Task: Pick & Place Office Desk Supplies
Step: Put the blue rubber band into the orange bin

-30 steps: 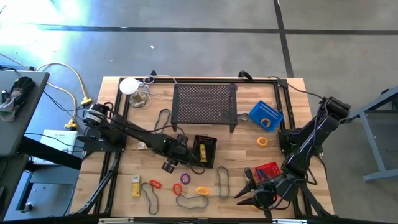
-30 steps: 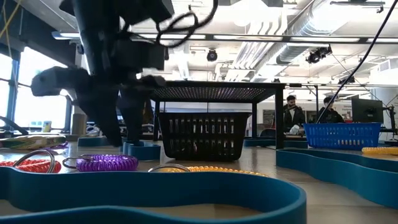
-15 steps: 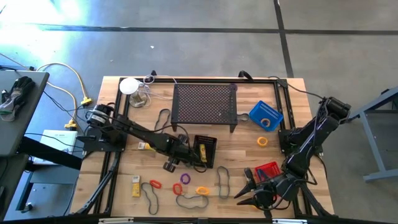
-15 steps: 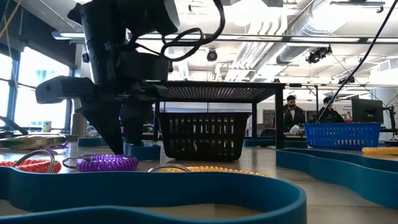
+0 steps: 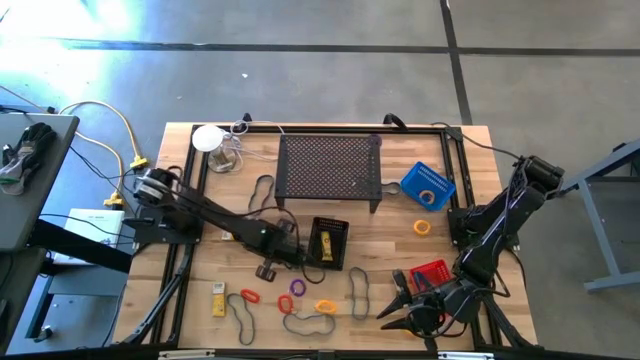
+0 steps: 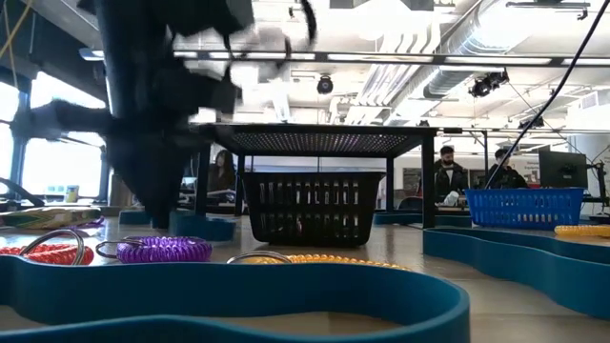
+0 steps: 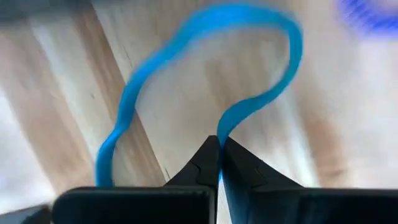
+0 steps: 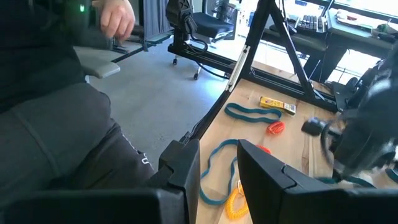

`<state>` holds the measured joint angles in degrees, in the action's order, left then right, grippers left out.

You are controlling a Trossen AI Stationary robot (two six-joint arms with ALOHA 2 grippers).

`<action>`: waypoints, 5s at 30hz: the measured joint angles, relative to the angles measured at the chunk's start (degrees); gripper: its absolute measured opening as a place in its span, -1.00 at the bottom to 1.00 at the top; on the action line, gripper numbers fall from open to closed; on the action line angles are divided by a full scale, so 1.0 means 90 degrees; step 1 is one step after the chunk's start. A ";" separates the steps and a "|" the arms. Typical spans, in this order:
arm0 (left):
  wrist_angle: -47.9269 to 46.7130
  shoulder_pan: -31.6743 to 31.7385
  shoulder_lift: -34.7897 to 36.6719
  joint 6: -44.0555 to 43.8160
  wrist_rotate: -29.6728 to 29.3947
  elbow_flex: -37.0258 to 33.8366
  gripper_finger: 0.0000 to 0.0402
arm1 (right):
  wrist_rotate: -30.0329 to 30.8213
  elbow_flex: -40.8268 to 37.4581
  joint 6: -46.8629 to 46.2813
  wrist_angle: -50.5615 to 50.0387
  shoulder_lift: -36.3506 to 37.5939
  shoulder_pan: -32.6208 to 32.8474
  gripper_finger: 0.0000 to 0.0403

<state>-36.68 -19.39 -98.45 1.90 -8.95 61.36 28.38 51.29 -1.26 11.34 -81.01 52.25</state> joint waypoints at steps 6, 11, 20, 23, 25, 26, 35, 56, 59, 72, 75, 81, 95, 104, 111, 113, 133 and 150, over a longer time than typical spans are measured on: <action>-0.0045 -0.0244 0.0832 -0.1408 0.0331 0.0037 -0.99 | 0.0000 0.0000 0.0005 -0.0030 0.0000 -0.0002 -0.54; -0.0045 -0.0456 0.1410 -0.2148 0.0884 0.0245 -0.99 | -0.0010 0.0000 0.0309 -0.0048 0.0000 -0.0061 -0.54; 0.0251 -0.0942 0.1839 -0.2191 0.1064 0.1178 -0.99 | -0.0012 -0.0001 0.0768 0.0375 0.0000 -0.0557 -0.54; 0.0814 -0.1004 0.1810 -0.2094 0.1267 0.1376 -0.99 | -0.0002 0.0000 0.0129 0.0744 0.0000 -0.0889 -0.53; 0.1167 -0.0999 0.1801 -0.2083 0.1521 0.1389 -1.00 | 0.0000 0.0000 -0.0465 0.0828 0.0002 -0.1128 -0.50; 0.1305 -0.0987 0.1799 -0.2085 0.1609 0.1389 -1.00 | 0.0002 0.0000 -0.0642 0.0815 0.0002 -0.1236 -0.47; 0.1828 -0.0933 0.1667 -0.2205 0.1327 0.1392 -1.00 | -0.0647 -0.0002 -0.0657 0.1039 -0.0229 -0.1840 0.09; 0.2369 -0.0774 0.1158 -0.2219 0.1909 0.1394 -1.00 | -0.2472 -0.0002 0.1013 0.3015 -0.1669 -0.2699 0.36; 0.2367 -0.0774 0.1158 -0.2219 0.1896 0.1393 -1.00 | -0.2730 -0.0002 0.0898 0.3167 -0.1671 -0.2798 0.36; 0.2365 -0.0599 0.1158 -0.2202 0.1644 0.1392 -1.00 | -0.3631 0.0000 0.0941 0.3213 -0.1668 -0.2992 0.23; 0.2358 -0.0527 0.1158 -0.2202 0.1625 0.1392 -1.00 | -0.3527 0.0000 0.0976 0.3302 -0.1668 -0.2992 0.13; 0.2318 -0.0506 0.1160 -0.2168 0.1621 0.1392 -1.00 | -0.3776 0.0000 0.0979 0.3235 -0.1668 -0.2992 -0.04; 0.2067 -0.0506 0.1160 -0.2053 0.1539 0.1392 -1.00 | -0.3813 0.0000 0.1671 0.2870 -0.1668 -0.2968 -0.95; 0.2053 -0.0528 0.1163 -0.1322 0.0848 0.1392 -0.94 | -0.3572 -0.0002 0.1642 0.2712 -0.1668 -0.2960 -0.98; 0.2126 -0.0700 0.1165 -0.0836 0.0285 0.1389 -0.58 | -0.3450 -0.0002 0.1625 0.2467 -0.1668 -0.2925 -0.98; 0.2126 -0.0748 0.1165 -0.0690 0.0106 0.1389 -0.46 | -0.3423 -0.0002 0.1625 0.2396 -0.1668 -0.2889 -0.98; 0.2003 -0.0963 0.1165 -0.1027 -0.0207 0.1388 -0.14 | -0.1489 0.0005 0.0693 -0.0780 0.0294 -0.0805 -0.98; 0.1937 -0.0992 0.1165 -0.1262 -0.0197 0.1387 -0.14 | 0.0083 0.0005 -0.2815 -0.2538 0.1623 0.1211 -0.98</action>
<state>-19.25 -28.32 -87.96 -9.45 -10.72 73.84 29.13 51.33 -26.60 -11.50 -66.41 63.15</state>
